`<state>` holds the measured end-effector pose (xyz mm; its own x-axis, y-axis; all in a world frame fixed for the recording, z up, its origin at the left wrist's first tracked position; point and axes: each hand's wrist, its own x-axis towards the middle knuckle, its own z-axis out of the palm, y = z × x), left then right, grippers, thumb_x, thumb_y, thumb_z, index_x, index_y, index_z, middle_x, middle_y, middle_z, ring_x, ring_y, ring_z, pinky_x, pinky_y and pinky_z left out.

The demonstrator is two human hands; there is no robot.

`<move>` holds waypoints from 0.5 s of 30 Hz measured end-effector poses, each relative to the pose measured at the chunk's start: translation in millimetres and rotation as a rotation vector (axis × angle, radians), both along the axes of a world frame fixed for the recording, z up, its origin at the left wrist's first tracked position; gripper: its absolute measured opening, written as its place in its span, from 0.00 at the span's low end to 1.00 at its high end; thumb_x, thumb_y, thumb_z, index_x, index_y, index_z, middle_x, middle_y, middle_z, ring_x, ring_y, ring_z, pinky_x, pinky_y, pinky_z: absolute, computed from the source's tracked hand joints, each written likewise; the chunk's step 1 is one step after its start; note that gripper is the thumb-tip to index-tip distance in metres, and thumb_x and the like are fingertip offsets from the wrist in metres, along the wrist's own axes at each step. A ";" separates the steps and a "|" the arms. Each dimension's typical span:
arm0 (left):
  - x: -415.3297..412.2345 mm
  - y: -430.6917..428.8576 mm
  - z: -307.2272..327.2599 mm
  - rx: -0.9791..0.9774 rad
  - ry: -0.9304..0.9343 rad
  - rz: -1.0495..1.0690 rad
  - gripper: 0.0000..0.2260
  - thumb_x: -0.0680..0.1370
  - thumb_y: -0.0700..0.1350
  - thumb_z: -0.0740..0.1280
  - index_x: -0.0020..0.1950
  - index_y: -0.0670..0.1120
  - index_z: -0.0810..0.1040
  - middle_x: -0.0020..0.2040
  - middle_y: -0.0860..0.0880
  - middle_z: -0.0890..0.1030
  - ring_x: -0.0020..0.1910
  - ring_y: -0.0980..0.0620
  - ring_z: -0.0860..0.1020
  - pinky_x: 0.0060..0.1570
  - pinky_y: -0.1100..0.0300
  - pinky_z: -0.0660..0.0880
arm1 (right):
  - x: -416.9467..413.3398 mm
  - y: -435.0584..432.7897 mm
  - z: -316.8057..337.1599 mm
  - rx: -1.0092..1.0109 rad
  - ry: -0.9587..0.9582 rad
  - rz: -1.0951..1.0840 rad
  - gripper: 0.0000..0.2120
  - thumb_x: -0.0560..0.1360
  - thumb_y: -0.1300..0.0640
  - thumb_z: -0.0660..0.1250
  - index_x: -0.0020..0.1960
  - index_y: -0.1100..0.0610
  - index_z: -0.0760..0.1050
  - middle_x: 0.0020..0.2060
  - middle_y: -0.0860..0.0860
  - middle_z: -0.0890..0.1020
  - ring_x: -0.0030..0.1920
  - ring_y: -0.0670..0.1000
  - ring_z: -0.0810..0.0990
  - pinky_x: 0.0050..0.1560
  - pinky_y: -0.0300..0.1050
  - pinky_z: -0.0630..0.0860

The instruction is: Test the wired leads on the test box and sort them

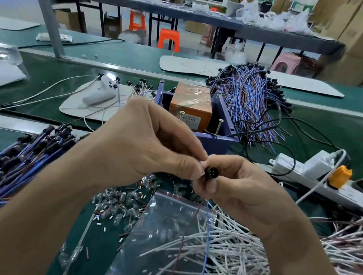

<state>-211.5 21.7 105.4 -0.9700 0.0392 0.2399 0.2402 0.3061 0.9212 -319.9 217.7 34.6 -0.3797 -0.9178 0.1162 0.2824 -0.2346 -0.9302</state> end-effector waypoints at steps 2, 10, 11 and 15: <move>0.0 3.2 0.0 -0.016 0.005 0.023 0.12 0.62 0.48 0.82 0.43 0.50 0.90 0.38 0.47 0.88 0.37 0.44 0.87 0.43 0.50 0.85 | 0.9 -0.3 0.4 0.024 0.000 -0.033 0.09 0.70 0.65 0.73 0.50 0.60 0.85 0.37 0.52 0.83 0.39 0.46 0.80 0.44 0.35 0.75; 0.8 11.2 -0.1 -0.208 0.004 0.141 0.11 0.65 0.51 0.84 0.44 0.62 0.88 0.37 0.56 0.87 0.39 0.48 0.87 0.44 0.40 0.84 | 1.1 -0.6 -1.3 0.082 0.013 -0.126 0.09 0.70 0.70 0.71 0.49 0.64 0.83 0.34 0.52 0.81 0.35 0.46 0.77 0.39 0.34 0.73; 0.9 11.8 0.0 -0.224 0.020 0.166 0.11 0.65 0.52 0.83 0.44 0.63 0.88 0.36 0.57 0.87 0.38 0.52 0.87 0.44 0.44 0.85 | 0.8 -0.8 -1.2 0.092 0.032 -0.134 0.09 0.70 0.70 0.72 0.48 0.61 0.84 0.34 0.52 0.81 0.35 0.46 0.77 0.38 0.34 0.72; 3.2 15.6 0.2 -0.295 0.106 0.258 0.09 0.64 0.52 0.80 0.42 0.62 0.88 0.33 0.63 0.84 0.33 0.64 0.83 0.37 0.65 0.82 | -0.6 -2.6 -1.1 0.131 0.089 -0.164 0.08 0.68 0.64 0.74 0.47 0.58 0.86 0.33 0.51 0.81 0.34 0.46 0.70 0.35 0.37 0.63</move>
<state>-208.2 37.3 105.6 -0.9274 -0.1204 0.3543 0.2101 0.6160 0.7592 -320.5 215.1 33.5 -0.5189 -0.8539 0.0396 0.1661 -0.1462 -0.9752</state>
